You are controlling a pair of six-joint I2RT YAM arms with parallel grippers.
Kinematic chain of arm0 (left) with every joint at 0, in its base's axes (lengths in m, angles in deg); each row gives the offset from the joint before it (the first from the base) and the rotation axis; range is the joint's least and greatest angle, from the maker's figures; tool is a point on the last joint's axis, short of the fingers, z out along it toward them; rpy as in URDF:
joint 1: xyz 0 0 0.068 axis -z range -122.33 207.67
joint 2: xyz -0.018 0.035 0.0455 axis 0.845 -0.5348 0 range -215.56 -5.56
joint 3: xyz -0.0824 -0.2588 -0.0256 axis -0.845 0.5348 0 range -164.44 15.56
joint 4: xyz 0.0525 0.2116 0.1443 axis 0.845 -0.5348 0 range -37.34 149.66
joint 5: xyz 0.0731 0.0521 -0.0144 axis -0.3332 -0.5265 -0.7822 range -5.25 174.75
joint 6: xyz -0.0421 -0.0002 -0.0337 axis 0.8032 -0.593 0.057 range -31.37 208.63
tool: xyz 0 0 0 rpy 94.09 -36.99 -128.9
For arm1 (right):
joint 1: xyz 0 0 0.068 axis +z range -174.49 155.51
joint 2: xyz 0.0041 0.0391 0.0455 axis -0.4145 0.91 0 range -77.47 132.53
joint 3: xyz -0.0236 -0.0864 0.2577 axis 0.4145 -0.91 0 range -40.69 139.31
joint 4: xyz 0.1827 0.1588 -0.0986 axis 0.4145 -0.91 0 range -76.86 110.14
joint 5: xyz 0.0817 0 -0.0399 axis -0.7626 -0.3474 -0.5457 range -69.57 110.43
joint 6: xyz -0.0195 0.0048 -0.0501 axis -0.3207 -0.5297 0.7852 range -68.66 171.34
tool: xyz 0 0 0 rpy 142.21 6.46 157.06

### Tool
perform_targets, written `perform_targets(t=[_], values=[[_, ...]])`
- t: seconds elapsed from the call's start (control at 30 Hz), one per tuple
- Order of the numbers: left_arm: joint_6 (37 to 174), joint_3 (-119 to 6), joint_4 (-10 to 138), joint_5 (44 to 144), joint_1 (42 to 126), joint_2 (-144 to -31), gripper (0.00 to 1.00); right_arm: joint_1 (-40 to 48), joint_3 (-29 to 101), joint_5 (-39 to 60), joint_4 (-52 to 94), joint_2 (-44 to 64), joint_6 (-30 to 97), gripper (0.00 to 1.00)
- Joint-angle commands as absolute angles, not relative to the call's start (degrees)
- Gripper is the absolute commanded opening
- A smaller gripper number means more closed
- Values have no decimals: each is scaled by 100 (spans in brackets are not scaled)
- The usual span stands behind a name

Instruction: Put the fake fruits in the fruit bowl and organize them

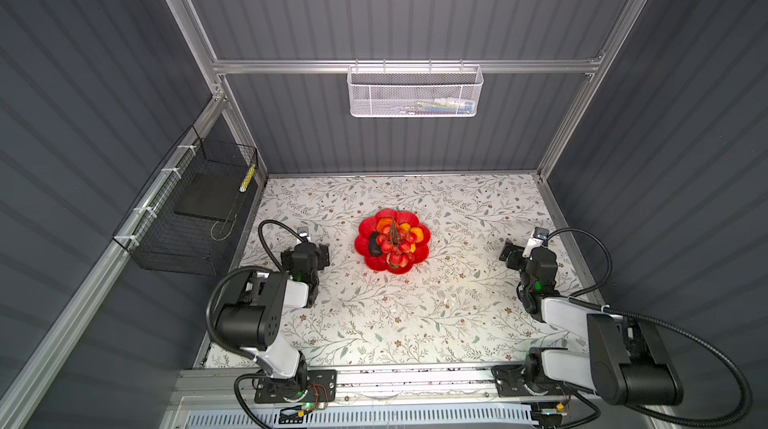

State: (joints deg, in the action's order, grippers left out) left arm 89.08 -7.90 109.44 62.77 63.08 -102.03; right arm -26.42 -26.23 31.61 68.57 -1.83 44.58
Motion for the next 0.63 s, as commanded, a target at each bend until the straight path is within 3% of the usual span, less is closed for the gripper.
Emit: perform_targets(t=[0.0,0.03,0.1,0.23,0.33,0.6], values=[[9027,-1042,11195,6712,6216,-10270,100,-2731,-2920,2830,9032,653,4658,99],[8992,-1029,11439,6723,6215,-10393,100,-2723,-2959,2846,9447,867,4690,99],[9024,-1076,11190,6682,6215,-10318,100,-2726,-2671,2861,8027,367,4594,99],[9019,-1080,11259,6656,6224,-10353,100,-2639,-2303,3180,7547,485,4589,99],[8978,-1046,11410,6644,6226,-10391,100,-2616,-2429,3217,8138,671,4659,99],[8986,-1062,11345,6671,6224,-10382,100,-2625,-2298,3175,7737,593,4638,99]])
